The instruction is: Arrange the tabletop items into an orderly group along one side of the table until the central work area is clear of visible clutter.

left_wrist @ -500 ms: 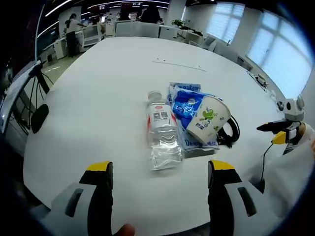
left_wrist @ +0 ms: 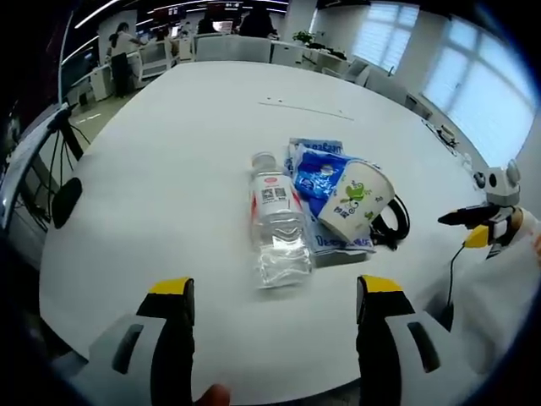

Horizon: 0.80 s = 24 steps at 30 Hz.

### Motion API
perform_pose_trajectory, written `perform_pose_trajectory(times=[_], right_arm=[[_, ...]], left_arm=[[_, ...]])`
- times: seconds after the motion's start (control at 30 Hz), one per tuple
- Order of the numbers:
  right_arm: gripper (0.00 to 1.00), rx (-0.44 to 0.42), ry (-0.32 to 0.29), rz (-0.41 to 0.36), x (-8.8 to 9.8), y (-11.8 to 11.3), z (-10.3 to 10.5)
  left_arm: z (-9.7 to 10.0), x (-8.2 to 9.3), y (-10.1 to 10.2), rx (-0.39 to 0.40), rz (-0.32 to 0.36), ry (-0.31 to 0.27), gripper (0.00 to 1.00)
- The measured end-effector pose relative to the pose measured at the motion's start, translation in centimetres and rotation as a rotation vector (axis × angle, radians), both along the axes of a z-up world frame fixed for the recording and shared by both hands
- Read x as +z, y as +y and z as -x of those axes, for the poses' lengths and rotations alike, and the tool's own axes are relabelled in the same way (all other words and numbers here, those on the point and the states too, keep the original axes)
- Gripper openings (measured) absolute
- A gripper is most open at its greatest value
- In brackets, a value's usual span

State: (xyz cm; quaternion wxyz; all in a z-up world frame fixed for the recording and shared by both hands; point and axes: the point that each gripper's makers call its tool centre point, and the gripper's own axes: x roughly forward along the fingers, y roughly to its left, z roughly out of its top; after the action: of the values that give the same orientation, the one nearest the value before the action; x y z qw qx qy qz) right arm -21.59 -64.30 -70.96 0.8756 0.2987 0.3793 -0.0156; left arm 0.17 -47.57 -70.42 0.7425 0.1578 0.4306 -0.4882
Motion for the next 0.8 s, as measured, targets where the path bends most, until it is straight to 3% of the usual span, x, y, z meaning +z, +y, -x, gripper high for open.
perform_pose_trajectory(times=[0.53,0.8], right_arm=[[0.80,0.001,-0.003,-0.009,-0.20,-0.08,0.05],[0.81,-0.019,-0.028,-0.021,-0.06,-0.48,0.10]], left_arm=[[-0.04,0.43,-0.18,-0.010,0.000,0.000,0.80],[-0.08,0.67,0.32,-0.018,-0.035,-0.013,0.80]])
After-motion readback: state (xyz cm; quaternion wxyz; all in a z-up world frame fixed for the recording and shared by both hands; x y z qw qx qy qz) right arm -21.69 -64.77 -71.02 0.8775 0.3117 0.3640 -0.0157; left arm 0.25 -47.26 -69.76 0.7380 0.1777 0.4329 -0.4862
